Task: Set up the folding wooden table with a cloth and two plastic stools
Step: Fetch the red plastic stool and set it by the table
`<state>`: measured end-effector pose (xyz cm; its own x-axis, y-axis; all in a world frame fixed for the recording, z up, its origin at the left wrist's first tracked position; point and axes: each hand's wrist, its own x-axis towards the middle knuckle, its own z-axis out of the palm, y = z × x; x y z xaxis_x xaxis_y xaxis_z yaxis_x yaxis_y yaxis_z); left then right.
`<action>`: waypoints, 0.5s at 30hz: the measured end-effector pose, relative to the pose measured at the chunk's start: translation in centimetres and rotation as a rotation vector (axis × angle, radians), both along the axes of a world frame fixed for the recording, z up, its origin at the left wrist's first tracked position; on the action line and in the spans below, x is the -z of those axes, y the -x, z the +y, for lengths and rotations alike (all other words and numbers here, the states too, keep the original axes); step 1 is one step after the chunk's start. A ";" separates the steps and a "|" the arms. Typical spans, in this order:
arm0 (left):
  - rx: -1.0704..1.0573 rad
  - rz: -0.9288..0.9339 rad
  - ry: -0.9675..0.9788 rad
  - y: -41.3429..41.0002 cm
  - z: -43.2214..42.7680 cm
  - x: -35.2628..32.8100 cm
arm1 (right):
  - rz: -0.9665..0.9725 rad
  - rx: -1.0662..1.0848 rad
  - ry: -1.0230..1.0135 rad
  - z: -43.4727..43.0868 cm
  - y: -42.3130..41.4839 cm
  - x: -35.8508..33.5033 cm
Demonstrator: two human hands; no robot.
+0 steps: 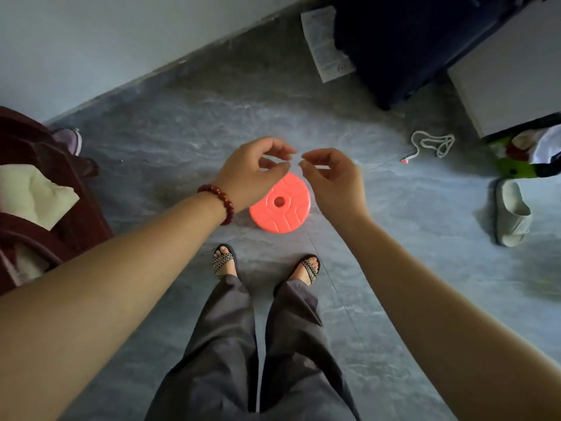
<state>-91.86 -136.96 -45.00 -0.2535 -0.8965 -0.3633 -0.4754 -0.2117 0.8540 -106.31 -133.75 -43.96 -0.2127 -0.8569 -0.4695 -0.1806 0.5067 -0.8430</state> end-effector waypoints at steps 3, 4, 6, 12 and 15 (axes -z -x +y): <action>0.056 -0.004 -0.065 0.4 0.6 5.3 | 0.078 -0.053 -0.023 1.5 -0.4 5.9; 0.074 -0.008 -0.083 0.5 0.9 7.0 | 0.102 -0.073 -0.023 1.9 -0.6 7.8; 0.094 -0.006 -0.127 0.5 1.5 10.2 | 0.147 -0.098 -0.042 2.6 -0.9 11.5; 0.139 -0.083 -0.179 -0.2 3.5 18.6 | 0.260 -0.235 -0.092 4.4 -1.8 20.1; 0.219 -0.172 -0.194 -1.2 4.4 22.9 | 0.348 -0.326 -0.085 4.9 -1.7 24.0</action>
<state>-90.66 -132.59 -67.90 -0.3524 -0.7373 -0.5763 -0.6615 -0.2394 0.7108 -104.61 -128.88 -67.91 -0.0963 -0.8668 -0.4893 -0.6057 0.4411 -0.6622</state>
